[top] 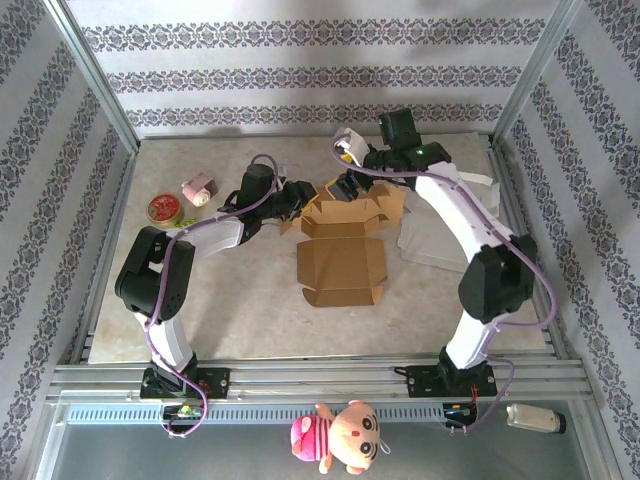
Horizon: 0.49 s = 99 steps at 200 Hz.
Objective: Fold the paper box
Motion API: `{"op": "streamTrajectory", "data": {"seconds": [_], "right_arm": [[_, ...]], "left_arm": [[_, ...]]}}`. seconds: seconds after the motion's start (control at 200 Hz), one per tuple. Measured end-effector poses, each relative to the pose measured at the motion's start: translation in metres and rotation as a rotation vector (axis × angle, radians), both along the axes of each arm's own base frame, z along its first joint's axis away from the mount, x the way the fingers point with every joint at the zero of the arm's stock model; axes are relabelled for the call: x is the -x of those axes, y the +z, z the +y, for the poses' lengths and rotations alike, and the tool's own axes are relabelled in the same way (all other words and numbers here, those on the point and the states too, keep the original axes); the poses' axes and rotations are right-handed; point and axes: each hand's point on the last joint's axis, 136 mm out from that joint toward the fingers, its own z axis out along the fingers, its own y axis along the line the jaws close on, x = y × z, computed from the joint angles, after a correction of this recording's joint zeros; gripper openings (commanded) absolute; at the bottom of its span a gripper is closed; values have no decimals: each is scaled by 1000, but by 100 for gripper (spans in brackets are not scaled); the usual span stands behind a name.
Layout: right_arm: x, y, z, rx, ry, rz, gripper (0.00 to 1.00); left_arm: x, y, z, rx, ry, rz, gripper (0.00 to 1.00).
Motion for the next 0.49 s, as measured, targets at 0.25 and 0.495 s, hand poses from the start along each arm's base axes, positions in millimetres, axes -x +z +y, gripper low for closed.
{"op": "streamTrajectory", "data": {"seconds": [0.25,0.495], "right_arm": [[12,-42,-12,154,203,-23,96],[-13,-56,-7,240,339,-77,88]], "left_arm": [[1,-1,0,-16,-6,8,28],[0,-1,0,-23,-8,11,28]]}}
